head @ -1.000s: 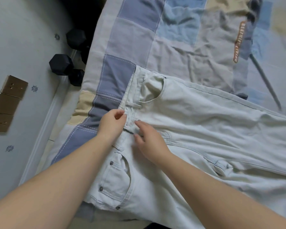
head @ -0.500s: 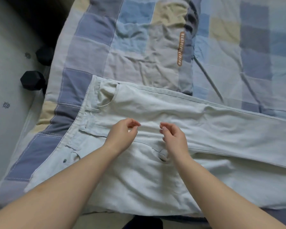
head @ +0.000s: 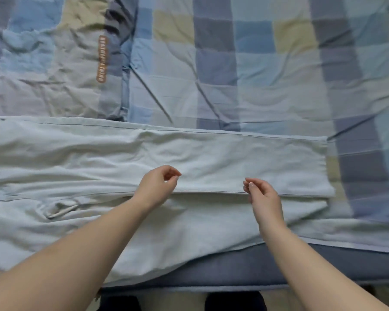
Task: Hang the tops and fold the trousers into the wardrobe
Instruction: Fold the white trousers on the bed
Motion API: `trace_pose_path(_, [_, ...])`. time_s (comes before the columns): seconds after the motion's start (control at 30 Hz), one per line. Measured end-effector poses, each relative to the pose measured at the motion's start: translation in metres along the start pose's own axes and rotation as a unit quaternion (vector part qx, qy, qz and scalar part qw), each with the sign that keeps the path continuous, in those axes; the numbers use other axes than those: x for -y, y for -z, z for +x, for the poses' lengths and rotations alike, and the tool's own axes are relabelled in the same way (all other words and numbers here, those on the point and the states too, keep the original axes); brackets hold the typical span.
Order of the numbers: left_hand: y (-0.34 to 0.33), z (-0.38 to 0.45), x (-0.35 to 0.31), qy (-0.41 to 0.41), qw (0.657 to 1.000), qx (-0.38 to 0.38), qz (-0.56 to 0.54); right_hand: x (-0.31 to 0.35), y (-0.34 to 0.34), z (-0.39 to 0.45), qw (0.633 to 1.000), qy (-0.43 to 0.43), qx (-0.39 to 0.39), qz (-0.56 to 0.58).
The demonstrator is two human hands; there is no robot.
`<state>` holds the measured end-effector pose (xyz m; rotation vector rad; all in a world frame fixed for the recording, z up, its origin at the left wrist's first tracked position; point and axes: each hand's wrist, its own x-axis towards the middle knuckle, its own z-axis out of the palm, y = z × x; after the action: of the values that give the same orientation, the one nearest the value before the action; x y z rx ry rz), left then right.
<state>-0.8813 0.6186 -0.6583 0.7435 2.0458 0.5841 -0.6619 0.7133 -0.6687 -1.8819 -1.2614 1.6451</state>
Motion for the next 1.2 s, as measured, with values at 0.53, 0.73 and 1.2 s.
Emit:
trace_pose_path(0.53, [-0.272, 0.050, -0.153, 0.028, 0.919, 0.312, 0.238, -0.104, 0.264, 0.152, 0.951, -0.154, 0.041, -0.263])
trace_pose_path(0.73, [-0.281, 0.028, -0.115, -0.049, 0.933, 0.223, 0.277, -0.105, 0.252, 0.143, 0.978, -0.049, 0.060, -0.194])
trace_pose_path(1.2, [-0.256, 0.014, -0.118, -0.075, 0.937, 0.158, 0.302, -0.083, 0.274, 0.048, 0.958, 0.160, 0.081, -0.225])
